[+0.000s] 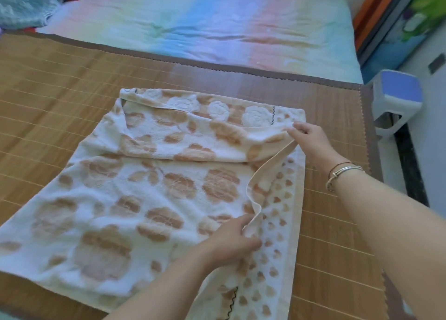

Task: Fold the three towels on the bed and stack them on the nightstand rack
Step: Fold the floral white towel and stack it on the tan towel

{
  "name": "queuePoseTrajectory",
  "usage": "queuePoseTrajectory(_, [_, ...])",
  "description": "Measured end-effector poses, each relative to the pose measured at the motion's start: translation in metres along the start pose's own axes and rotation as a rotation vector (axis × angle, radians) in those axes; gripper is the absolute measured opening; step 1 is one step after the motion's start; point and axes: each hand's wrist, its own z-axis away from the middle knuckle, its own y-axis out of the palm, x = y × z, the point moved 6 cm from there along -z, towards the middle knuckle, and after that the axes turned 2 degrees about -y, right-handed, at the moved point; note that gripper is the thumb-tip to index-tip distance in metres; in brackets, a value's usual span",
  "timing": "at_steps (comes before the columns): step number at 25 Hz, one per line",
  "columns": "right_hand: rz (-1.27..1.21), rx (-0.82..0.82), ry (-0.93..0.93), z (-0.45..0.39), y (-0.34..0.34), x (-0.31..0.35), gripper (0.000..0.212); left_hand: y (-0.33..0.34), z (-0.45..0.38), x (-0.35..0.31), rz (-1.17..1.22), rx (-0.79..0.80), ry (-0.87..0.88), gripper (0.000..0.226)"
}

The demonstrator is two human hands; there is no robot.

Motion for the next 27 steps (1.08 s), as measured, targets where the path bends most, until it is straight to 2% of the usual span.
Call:
queuePoseTrajectory(2, [0.041, 0.015, -0.014, -0.007, 0.003, -0.008, 0.044, -0.002, -0.011, 0.005, -0.103, -0.012, -0.056, 0.029])
queuePoseTrajectory(6, [-0.029, -0.034, -0.006, -0.018, 0.006, -0.024, 0.055, -0.017, -0.037, 0.013, -0.211, -0.087, -0.112, 0.046])
queuePoseTrajectory(9, [-0.193, -0.177, 0.096, -0.017, 0.004, -0.042, 0.06, -0.035, -0.059, 0.007, -0.317, -0.163, -0.052, 0.031])
queuePoseTrajectory(11, [-0.249, -0.209, 0.205, -0.019, 0.007, -0.059, 0.051, -0.053, -0.073, -0.008, -0.384, -0.281, 0.028, 0.021])
queuePoseTrajectory(14, [-0.219, -0.189, 0.26, -0.032, 0.011, -0.073, 0.018, -0.089, -0.099, -0.034, -0.377, -0.438, 0.117, 0.027])
queuePoseTrajectory(17, [-0.199, -0.179, 0.25, -0.049, 0.012, -0.083, 0.018, -0.123, -0.131, -0.055, -0.434, -0.507, 0.169, 0.035])
queuePoseTrajectory(19, [-0.194, -0.176, 0.211, -0.06, 0.013, -0.082, 0.017, -0.141, -0.154, -0.067, -0.44, -0.527, 0.194, 0.039])
queuePoseTrajectory(22, [-0.247, -0.218, 0.207, -0.08, 0.016, -0.089, 0.038, -0.161, -0.194, -0.085, -0.453, -0.525, 0.216, 0.04])
queuePoseTrajectory(24, [-0.266, -0.256, 0.183, -0.086, 0.013, -0.088, 0.032, -0.169, -0.216, -0.091, -0.534, -0.502, 0.182, 0.036])
queuePoseTrajectory(26, [-0.289, -0.283, 0.171, -0.09, 0.008, -0.087, 0.017, -0.173, -0.23, -0.092, -0.601, -0.44, 0.155, 0.017])
queuePoseTrajectory(27, [-0.299, -0.297, 0.165, -0.091, 0.007, -0.086, 0.016, -0.178, -0.234, -0.093, -0.603, -0.434, 0.149, 0.006])
